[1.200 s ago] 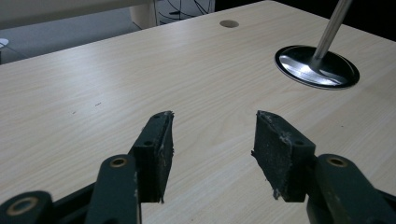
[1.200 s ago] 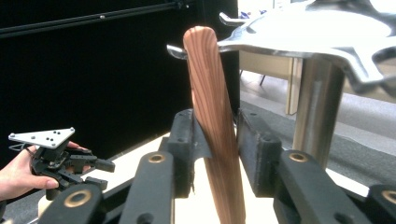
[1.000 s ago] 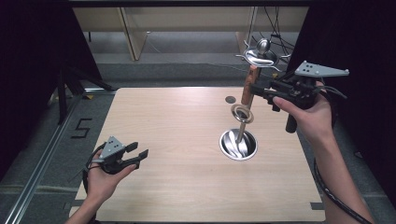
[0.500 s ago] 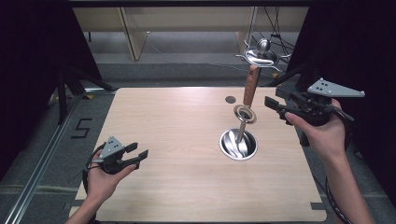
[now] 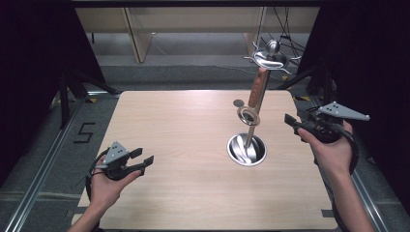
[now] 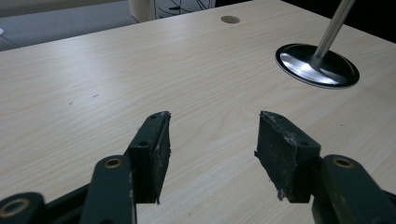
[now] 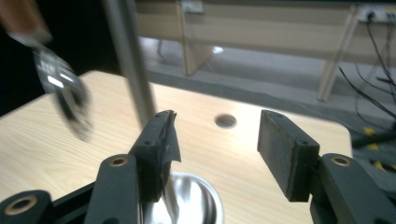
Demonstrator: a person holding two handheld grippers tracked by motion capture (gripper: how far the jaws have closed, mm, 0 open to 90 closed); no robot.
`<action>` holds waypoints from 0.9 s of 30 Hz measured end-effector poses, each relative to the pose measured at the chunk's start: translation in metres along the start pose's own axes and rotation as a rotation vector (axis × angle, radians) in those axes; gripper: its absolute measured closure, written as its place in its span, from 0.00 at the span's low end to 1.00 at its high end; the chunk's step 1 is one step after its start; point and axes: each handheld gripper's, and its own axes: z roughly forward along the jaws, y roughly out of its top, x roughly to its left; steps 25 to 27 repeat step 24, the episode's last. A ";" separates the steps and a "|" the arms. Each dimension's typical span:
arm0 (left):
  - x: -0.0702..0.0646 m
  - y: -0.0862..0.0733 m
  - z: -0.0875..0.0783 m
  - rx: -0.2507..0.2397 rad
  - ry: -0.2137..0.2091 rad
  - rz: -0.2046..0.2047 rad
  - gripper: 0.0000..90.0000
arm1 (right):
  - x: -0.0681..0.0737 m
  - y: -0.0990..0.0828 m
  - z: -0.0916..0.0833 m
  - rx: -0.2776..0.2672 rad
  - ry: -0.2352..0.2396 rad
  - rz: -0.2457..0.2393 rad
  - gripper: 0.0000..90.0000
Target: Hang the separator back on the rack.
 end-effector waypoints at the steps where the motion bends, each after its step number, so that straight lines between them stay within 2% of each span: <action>1: 0.000 0.000 0.000 0.000 0.001 0.011 0.48 | -0.002 -0.005 0.002 0.013 -0.012 0.019 0.52; 3: 0.002 0.000 0.000 0.004 -0.003 0.037 0.48 | -0.006 -0.014 0.007 0.022 -0.021 0.016 0.52; 4: 0.001 -0.001 0.001 0.007 -0.004 0.006 0.48 | -0.009 -0.020 0.010 0.040 -0.035 0.024 0.52; 5: 0.002 -0.001 0.002 0.009 -0.002 0.029 0.48 | -0.010 -0.025 0.011 0.044 -0.037 0.034 0.53; 7: 0.001 -0.003 0.002 0.020 -0.002 0.004 0.48 | -0.014 -0.038 0.016 0.065 -0.064 0.012 0.54; 8: 0.000 -0.004 0.003 0.023 -0.005 -0.005 0.48 | -0.013 -0.043 0.017 0.065 -0.070 0.037 0.54; 9: 0.001 -0.004 0.004 0.027 -0.005 -0.001 0.48 | -0.016 -0.049 0.018 0.091 -0.067 0.044 0.54; 10: 0.001 -0.005 0.004 0.030 -0.003 0.001 0.47 | -0.016 -0.055 0.019 0.106 -0.061 0.073 0.54; 12: 0.000 -0.007 0.006 0.036 -0.006 -0.005 0.47 | -0.017 -0.067 0.023 0.121 -0.067 0.066 0.54; 13: 0.000 -0.007 0.006 0.043 -0.004 -0.012 0.47 | -0.017 -0.073 0.024 0.132 -0.069 0.080 0.54; 14: 0.000 -0.008 0.007 0.045 -0.011 -0.011 0.47 | -0.017 -0.077 0.025 0.142 -0.070 0.068 0.54; 16: -0.001 -0.010 0.009 0.060 -0.015 -0.025 0.47 | -0.017 -0.087 0.027 0.152 -0.072 0.081 0.54; 17: -0.001 -0.011 0.009 0.062 -0.018 -0.042 0.47 | -0.016 -0.089 0.027 0.158 -0.084 0.102 0.55; 18: -0.001 -0.012 0.009 0.058 -0.028 -0.042 0.47 | -0.017 -0.091 0.028 0.155 -0.089 0.095 0.55; 20: -0.002 -0.013 0.009 0.067 -0.036 -0.029 0.47 | -0.017 -0.091 0.026 0.136 -0.088 0.132 0.55; 21: -0.003 -0.014 0.009 0.077 -0.036 -0.034 0.47 | -0.019 -0.091 0.025 0.126 -0.090 0.118 0.55; 22: -0.003 -0.014 0.010 0.074 -0.048 -0.039 0.47 | -0.018 -0.091 0.023 0.134 -0.106 0.141 0.55; 23: -0.003 -0.014 0.010 0.076 -0.053 -0.040 0.46 | -0.018 -0.092 0.023 0.115 -0.104 0.149 0.55; 24: -0.003 -0.013 0.010 0.078 -0.054 -0.037 0.46 | -0.020 -0.093 0.023 0.114 -0.110 0.126 0.55; 27: -0.003 -0.013 0.010 0.078 -0.054 -0.037 0.46 | -0.020 -0.093 0.023 0.114 -0.110 0.126 0.55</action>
